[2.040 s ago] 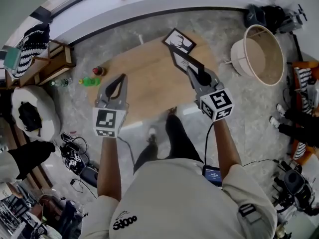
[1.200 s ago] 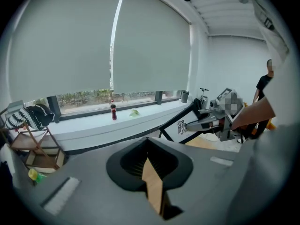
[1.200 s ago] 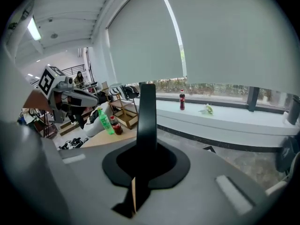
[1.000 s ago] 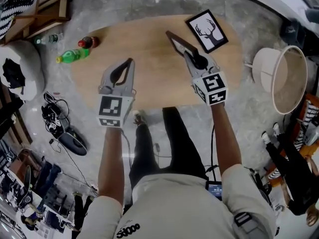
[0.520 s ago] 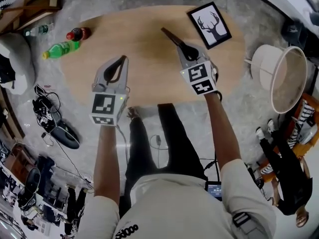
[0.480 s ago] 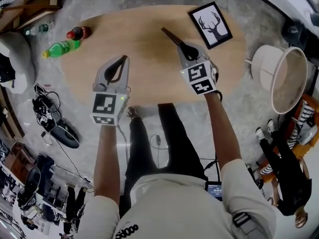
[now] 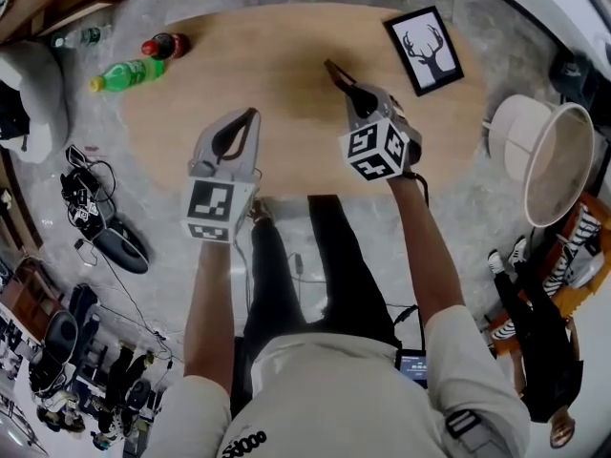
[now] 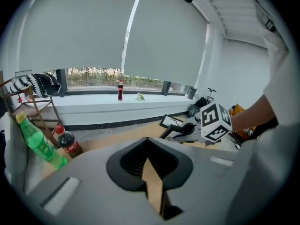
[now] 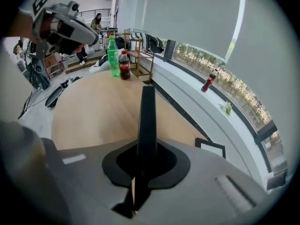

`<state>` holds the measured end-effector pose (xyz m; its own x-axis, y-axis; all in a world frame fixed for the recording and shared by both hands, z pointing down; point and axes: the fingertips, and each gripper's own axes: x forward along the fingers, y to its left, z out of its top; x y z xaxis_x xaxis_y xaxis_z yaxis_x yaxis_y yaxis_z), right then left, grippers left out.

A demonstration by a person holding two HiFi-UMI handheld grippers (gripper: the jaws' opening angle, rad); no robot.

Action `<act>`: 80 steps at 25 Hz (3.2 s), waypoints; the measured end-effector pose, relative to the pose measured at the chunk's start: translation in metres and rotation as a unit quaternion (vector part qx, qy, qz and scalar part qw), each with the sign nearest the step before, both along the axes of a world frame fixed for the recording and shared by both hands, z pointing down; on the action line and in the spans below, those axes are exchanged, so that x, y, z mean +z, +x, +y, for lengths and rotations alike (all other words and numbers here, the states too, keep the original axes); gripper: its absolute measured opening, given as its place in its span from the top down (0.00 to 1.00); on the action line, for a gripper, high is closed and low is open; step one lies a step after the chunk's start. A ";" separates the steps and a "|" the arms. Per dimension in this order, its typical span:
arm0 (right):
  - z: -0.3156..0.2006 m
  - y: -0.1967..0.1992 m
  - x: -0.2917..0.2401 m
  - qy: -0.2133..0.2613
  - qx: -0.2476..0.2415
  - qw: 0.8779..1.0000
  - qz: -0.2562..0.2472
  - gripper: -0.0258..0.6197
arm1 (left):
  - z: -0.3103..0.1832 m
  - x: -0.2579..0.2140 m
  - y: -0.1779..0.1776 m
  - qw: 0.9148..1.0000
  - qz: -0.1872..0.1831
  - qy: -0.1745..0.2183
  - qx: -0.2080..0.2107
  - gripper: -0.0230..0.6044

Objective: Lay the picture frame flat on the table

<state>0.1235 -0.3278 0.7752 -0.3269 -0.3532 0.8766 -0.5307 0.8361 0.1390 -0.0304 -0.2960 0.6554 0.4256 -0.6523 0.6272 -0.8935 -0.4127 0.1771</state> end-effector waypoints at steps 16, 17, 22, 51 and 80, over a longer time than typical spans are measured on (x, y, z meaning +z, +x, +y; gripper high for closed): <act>0.045 -0.028 0.025 -0.029 -0.043 0.998 0.032 0.82 | 0.023 0.007 -0.008 1.000 0.005 -0.008 0.011 0.95; 0.049 -0.030 0.027 -0.036 -0.047 0.998 0.033 0.77 | 0.024 0.008 -0.009 1.000 0.004 -0.007 0.010 0.95; 0.066 -0.034 0.041 -0.049 -0.069 0.995 0.051 0.66 | 0.029 0.014 -0.008 1.000 0.007 -0.008 0.011 0.95; 0.113 -0.015 0.069 0.003 -0.119 0.980 0.158 0.50 | 0.056 0.030 -0.014 0.999 -0.005 -0.025 0.033 0.95; 0.123 -0.006 -0.266 0.115 0.226 0.960 -0.118 0.73 | 0.104 -0.197 -0.036 0.984 -0.001 0.146 0.104 0.95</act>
<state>0.1175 -0.2052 0.5088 -0.2740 -0.6810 0.6791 -0.8712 0.4748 0.1246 -0.0662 -0.1924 0.4589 0.5674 -0.7046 0.4261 -0.7851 -0.6190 0.0220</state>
